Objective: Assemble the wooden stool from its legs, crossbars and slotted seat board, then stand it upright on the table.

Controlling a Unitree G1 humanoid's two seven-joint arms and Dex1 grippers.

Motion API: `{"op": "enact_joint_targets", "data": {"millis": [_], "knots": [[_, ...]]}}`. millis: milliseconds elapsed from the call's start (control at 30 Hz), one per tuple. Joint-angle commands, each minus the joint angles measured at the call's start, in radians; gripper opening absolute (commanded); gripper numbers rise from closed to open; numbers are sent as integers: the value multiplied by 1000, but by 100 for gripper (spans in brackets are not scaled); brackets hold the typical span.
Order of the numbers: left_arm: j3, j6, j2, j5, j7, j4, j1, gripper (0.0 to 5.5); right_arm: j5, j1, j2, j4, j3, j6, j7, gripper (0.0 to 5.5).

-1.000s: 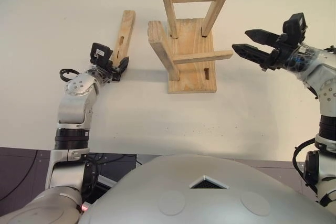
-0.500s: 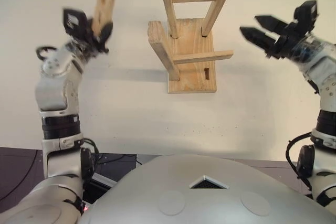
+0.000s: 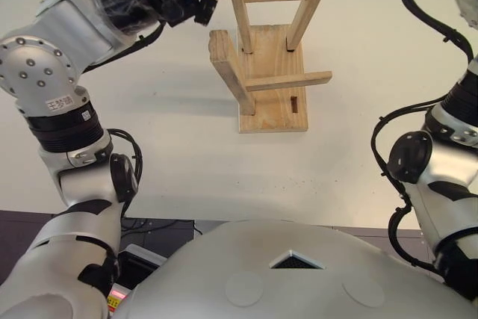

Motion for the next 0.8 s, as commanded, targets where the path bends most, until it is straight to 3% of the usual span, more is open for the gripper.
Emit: {"op": "enact_joint_targets", "data": {"millis": [33,233,567,600,800], "knots": [[-18,15,7,-13,-6,-29,-8,200,57,-5,17,-16,36,9,-46,388],[-26,12,3,-40,-8,-58,-4,200,50,20,24,-16,107,8,-82,388],[-40,21,11,-54,33,-33,-8,200,94,30,23,-22,130,6,-93,217],[-42,22,19,-45,30,-32,-5,238,87,32,18,-20,130,7,-87,215],[9,29,99,-16,-59,64,72,328,-91,97,-66,38,90,-22,33,204]]}}
